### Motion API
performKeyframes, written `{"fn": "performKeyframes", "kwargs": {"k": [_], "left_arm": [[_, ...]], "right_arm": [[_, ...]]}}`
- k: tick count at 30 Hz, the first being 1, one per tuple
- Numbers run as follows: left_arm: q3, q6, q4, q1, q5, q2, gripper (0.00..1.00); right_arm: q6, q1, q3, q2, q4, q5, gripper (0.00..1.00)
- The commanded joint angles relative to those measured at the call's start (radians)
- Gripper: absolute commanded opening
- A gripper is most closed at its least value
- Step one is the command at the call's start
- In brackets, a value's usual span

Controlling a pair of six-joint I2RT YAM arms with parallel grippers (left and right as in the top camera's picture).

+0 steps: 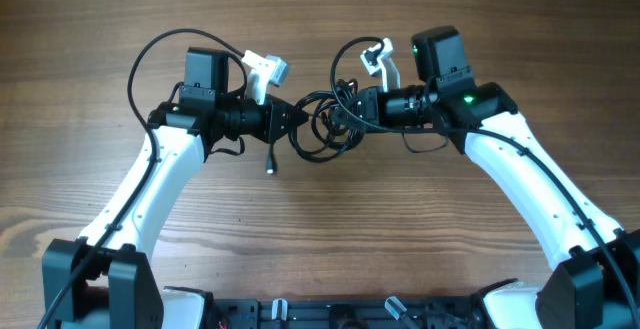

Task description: Untangle cables

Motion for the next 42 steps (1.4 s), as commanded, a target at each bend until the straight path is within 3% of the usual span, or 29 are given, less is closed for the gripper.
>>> {"fn": "performKeyframes", "kwargs": {"k": [1,6,13,17,19,22,25,27,29,33,37,39,42], "left_arm": [[-0.005,-0.004,0.008,0.002,-0.009,0.009,0.04],[-0.005,-0.046,0.01,0.002,-0.074,0.009,0.04],[-0.005,-0.136,0.011,0.003,-0.158,0.009,0.04],[-0.005,-0.135,0.007,0.002,-0.158,0.009,0.04],[-0.005,-0.135,0.002,0.003,-0.158,0.009,0.04],[-0.005,-0.135,-0.001,0.002,-0.158,0.009,0.04],[-0.005,-0.135,-0.002,0.002,-0.158,0.009,0.04],[-0.005,-0.135,-0.002,0.002,-0.158,0.009,0.04],[-0.005,-0.135,-0.002,0.002,-0.157,0.009,0.04],[-0.005,-0.135,-0.002,0.002,-0.158,0.009,0.04],[-0.005,-0.147,-0.009,0.002,-0.157,0.009,0.04],[-0.005,-0.157,-0.016,0.002,-0.157,0.009,0.04],[-0.005,-0.157,-0.012,0.002,-0.158,0.009,0.04]], "right_arm": [[-0.017,-0.005,0.016,0.001,-0.019,0.065,0.04],[0.05,-0.005,0.016,0.001,0.087,-0.322,0.04],[0.417,-0.018,0.016,0.001,0.496,-0.708,0.04],[0.647,-0.104,0.016,0.001,0.77,-0.742,0.04],[0.692,-0.158,0.016,0.001,0.851,-0.726,0.04],[0.661,-0.277,0.014,0.004,0.854,-0.674,0.04],[0.537,-0.367,0.014,0.014,0.733,-0.633,0.05],[0.378,-0.412,0.014,0.018,0.527,-0.522,0.05],[0.198,-0.439,0.014,0.018,0.262,-0.293,0.05],[0.026,-0.435,0.014,0.018,-0.026,0.183,0.05],[0.024,-0.436,0.014,0.018,-0.119,0.576,0.05],[0.142,-0.436,0.014,0.021,-0.198,0.943,0.04],[0.165,-0.436,0.014,0.024,-0.227,1.037,0.05]]}}
